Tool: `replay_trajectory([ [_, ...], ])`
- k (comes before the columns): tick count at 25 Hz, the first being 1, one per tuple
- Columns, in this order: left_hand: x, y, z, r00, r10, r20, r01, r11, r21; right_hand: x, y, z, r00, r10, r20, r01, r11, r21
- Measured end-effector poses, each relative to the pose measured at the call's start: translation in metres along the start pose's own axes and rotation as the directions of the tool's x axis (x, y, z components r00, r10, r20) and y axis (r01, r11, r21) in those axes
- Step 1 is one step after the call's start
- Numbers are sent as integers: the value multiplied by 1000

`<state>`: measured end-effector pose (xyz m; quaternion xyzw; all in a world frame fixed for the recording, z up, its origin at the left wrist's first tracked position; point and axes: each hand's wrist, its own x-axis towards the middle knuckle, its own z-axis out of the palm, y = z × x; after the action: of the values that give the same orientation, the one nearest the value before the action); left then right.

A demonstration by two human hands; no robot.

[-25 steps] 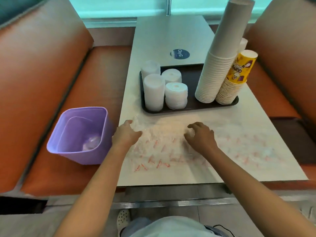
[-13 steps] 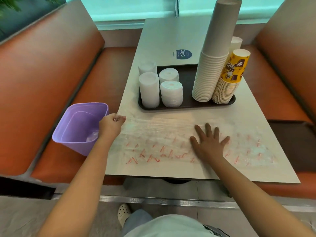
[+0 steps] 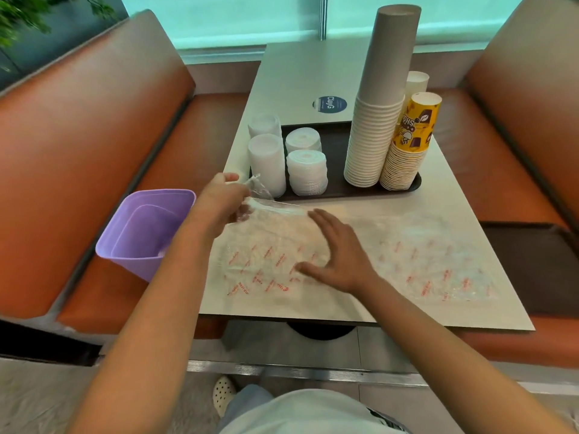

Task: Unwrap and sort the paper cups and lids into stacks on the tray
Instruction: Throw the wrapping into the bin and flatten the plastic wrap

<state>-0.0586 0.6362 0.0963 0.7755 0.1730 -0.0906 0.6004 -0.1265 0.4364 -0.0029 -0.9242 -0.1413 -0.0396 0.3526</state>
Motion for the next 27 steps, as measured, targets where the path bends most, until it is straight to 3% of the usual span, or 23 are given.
replay_trajectory([
  [2, -15, 12, 14, 995, -29, 94, 40, 992, -120, -1, -19, 10, 996, -78, -50, 77, 997, -11],
  [3, -21, 15, 16, 989, -21, 148, 46, 984, -172, 1, -25, 11, 984, -78, -158, 81, 997, 17],
  [5, -23, 12, 13, 971, 41, 234, 22, 966, -259, 6, -28, 9, 946, 10, -325, 57, 979, 194],
  [8, -11, -7, -3, 962, 217, 165, -193, 969, -151, 7, -21, -4, 963, 78, -257, 29, 921, 389],
  [10, -8, -13, -9, 963, 195, 185, -173, 976, -130, 7, -13, -6, 968, 40, -246, 24, 968, 251],
  [12, -9, -9, -6, 962, 15, 272, 27, 988, -152, 7, -11, 3, 965, -14, -263, 15, 1000, -1],
  [13, -9, -7, -3, 944, -45, 327, 68, 996, -60, 7, -14, 8, 974, -28, -224, 4, 994, -107],
  [15, 0, -18, 7, 936, -79, 342, 51, 995, 91, 4, -20, 18, 1000, 26, -8, -27, 968, -251],
  [17, 8, -36, 15, 974, -74, 212, 65, 997, 50, -3, -20, 27, 968, 55, 244, 23, 953, -303],
  [19, 19, -53, 9, 984, -115, 134, 116, 993, 4, -10, -17, 33, 941, 51, 333, 37, 966, -254],
  [20, 24, -59, 5, 982, -143, 120, 143, 990, 2, -10, -13, 35, 949, 91, 302, -22, 974, -225],
  [22, 31, -69, -3, 972, -201, 121, 201, 980, 17, -5, 2, 34, 938, 316, 145, -268, 922, -279],
  [24, 37, -73, -11, 958, -265, 110, 266, 964, 6, 0, 21, 29, 807, 588, 60, -517, 751, -410],
  [25, 40, -74, -14, 954, -286, 88, 290, 957, -27, -2, 30, 26, 742, 669, 52, -583, 680, -444],
  [27, 45, -75, -22, 960, -278, 0, 278, 960, -44, -8, 40, 27, 692, 721, 45, -626, 629, -460],
])
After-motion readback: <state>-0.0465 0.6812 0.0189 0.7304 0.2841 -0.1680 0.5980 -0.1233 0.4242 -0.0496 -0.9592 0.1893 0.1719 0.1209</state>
